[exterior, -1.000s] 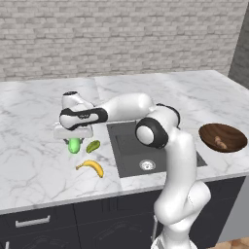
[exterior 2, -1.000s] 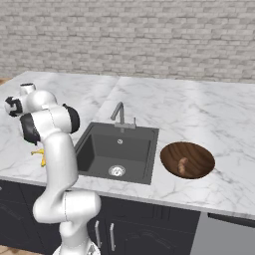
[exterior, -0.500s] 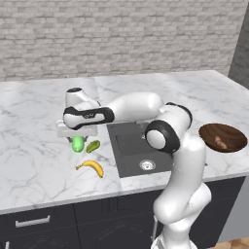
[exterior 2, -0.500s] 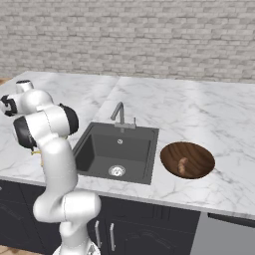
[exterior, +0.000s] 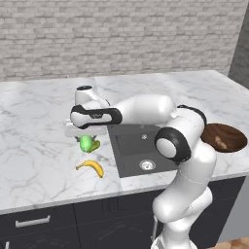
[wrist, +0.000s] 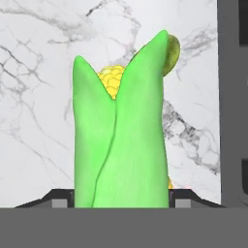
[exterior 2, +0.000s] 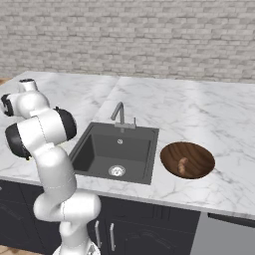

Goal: There is a mixed pile of frozen fruits and vegetables on the counter. Locate all the frozen vegetables and place the items in a bowl on the counter. Take all the frozen fruits and defrost them in a running sink.

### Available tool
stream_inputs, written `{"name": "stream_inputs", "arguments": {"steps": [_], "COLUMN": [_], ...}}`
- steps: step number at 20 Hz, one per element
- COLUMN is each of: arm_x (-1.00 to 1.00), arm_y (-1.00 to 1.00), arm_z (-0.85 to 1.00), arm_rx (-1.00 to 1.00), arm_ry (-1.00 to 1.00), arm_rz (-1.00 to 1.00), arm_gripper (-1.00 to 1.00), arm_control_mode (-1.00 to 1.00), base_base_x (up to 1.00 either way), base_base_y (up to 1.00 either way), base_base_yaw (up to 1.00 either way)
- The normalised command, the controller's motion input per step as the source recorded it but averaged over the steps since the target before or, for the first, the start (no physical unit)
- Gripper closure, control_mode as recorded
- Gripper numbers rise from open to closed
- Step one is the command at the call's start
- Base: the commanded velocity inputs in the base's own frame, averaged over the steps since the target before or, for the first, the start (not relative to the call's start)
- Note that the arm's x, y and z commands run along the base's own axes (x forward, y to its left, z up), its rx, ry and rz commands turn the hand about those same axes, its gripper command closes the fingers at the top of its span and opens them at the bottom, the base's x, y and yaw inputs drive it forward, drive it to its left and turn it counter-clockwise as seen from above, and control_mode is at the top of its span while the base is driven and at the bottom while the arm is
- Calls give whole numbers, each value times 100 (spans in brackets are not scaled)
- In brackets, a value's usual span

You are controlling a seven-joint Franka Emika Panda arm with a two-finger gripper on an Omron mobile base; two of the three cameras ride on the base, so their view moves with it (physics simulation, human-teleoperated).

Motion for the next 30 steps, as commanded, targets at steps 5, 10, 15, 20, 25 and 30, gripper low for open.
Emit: {"name": "stream_inputs", "arguments": {"steps": [5, 10, 15, 20, 25, 30], "arm_x": [-16, -6, -6, -2, -13, -13], "arm_y": [-41, -35, -44, -51, -52, -51], "arm_z": [17, 24, 6, 2, 4, 2], "arm_rx": [0, 0, 2, -1, -1, -1], "arm_ry": [5, 7, 7, 8, 2, 0], "arm_rz": [-1, 0, -2, -3, -3, -4], "arm_gripper": [100, 100, 100, 100, 100, 100], "arm_control_mode": [-100, -100, -100, -100, -100, -100], "base_base_x": [0, 0, 0, 0, 0, 0], "base_base_y": [0, 0, 0, 0, 0, 0], "base_base_yaw": [0, 0, 0, 0, 0, 0]}}
